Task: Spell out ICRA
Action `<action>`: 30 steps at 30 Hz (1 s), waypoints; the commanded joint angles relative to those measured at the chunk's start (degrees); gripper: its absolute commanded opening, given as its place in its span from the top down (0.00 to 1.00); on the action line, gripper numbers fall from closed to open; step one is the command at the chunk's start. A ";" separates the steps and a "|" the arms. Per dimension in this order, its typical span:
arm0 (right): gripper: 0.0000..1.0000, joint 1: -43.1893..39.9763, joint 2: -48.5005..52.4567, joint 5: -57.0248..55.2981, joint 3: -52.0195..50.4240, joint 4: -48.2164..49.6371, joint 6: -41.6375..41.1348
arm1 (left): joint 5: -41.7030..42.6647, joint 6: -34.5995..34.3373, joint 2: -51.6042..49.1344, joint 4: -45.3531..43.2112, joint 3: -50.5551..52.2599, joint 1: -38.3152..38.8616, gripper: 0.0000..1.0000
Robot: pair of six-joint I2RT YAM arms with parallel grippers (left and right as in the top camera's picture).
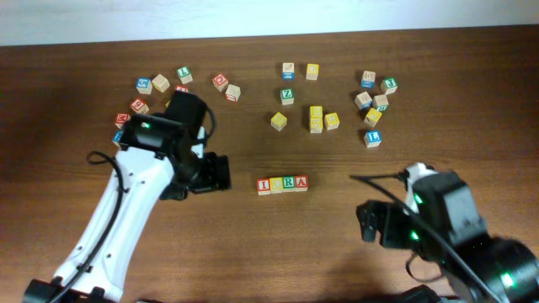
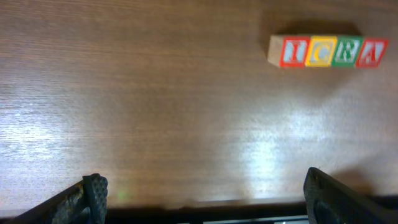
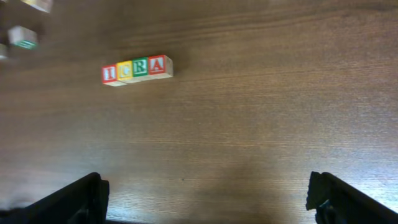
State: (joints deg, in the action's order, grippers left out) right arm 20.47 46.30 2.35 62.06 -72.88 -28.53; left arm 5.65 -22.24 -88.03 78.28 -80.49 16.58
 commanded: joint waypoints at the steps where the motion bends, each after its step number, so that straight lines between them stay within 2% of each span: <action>1: 0.05 0.31 -6.82 -1.14 -2.12 0.17 -0.50 | -2.91 -3.08 7.37 1.44 0.85 4.39 0.09; 6: 0.05 0.31 -11.39 -2.23 -2.97 0.22 -0.50 | -14.58 -15.41 27.02 1.07 5.40 13.55 0.07; 8: 0.01 0.31 -11.45 -5.16 -3.19 0.22 -0.46 | -21.42 -21.07 35.69 -0.07 10.82 16.55 0.01; 12: 0.02 0.31 -11.45 -5.64 -3.19 0.17 -0.46 | -22.40 -21.90 44.59 -1.31 14.19 16.65 0.01; 27: 0.02 0.31 -11.45 -5.64 -3.21 0.17 -0.46 | -22.38 -21.88 45.24 -1.05 14.19 16.65 0.01; 30: 0.02 -1.16 -11.58 -8.46 -3.43 1.33 0.31 | -22.40 -21.88 45.24 -1.05 14.19 16.65 0.01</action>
State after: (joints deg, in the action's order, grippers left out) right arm 20.34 35.18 -3.01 59.02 -72.66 -28.69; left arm -15.49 -43.38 -42.85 77.14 -66.63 32.99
